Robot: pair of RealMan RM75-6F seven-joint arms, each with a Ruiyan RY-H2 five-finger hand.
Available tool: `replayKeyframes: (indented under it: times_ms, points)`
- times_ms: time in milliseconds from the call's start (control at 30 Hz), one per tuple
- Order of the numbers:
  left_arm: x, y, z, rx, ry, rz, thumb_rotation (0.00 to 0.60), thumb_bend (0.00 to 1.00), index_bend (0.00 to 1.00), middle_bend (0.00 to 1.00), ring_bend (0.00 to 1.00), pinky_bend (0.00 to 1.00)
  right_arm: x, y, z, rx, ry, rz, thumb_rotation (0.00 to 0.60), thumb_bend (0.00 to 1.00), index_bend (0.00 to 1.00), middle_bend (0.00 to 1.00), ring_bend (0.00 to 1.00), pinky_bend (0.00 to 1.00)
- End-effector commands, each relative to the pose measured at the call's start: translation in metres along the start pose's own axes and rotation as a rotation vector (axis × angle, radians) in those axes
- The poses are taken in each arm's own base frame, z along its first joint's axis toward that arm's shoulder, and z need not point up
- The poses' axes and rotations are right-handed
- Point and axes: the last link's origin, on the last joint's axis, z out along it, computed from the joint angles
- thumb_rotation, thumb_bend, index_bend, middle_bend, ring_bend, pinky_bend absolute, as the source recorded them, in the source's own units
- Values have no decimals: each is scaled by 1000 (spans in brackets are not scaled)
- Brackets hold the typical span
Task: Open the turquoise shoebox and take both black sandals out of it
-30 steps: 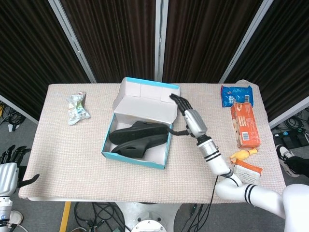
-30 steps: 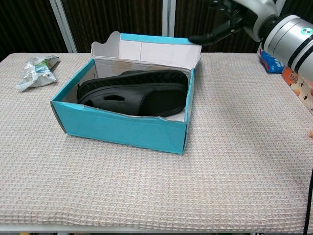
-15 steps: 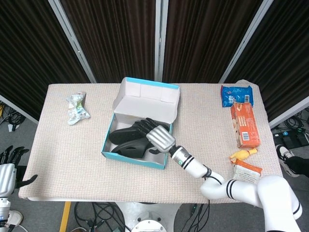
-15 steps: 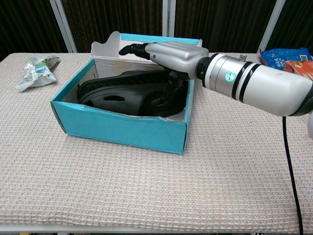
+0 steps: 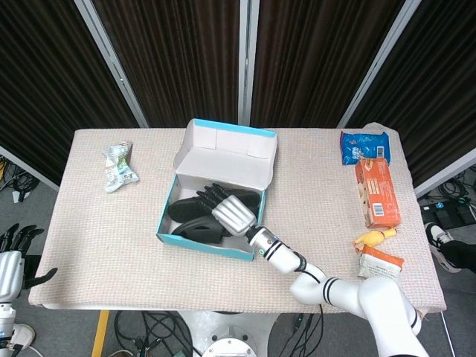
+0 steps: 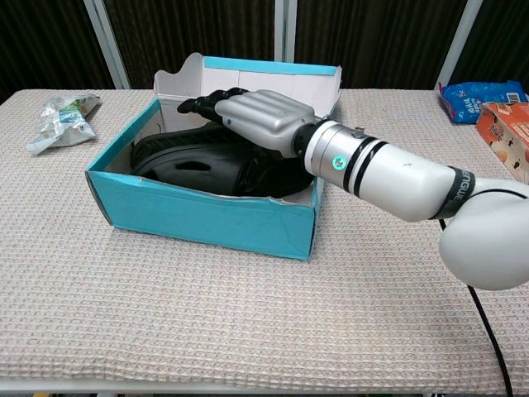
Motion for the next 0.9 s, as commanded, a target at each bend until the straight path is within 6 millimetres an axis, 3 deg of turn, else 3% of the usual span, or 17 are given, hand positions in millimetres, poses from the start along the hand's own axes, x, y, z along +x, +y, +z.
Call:
replayKeyframes:
  times_ms: [33,167,267,567,767,900]
  points:
    - [-1,-1,0,3,-3,-4,600,42,224,156,46,116,-5,-11,7,49,69,-11,600,351,476,416,40,0]
    - [-2,-2,0,4,-4,-10,600,42,224,156,46,116,-1,-6,7,56,133,8,600,529,667,578,178,0]
    - [-3,-2,1,2,-5,-14,600,42,224,156,46,116,9,-1,6,66,208,17,600,612,739,626,232,0]
    - [-2,-1,4,-5,-2,-15,600,42,224,156,46,116,47,21,4,56,363,25,600,619,725,631,242,0]
    - [0,-1,4,-11,1,-7,600,41,224,156,46,116,80,68,-24,-52,449,9,600,616,708,625,242,0]
    - [0,2,8,-23,3,-6,600,42,224,156,46,116,96,114,-67,-209,456,78,600,603,674,605,239,0]
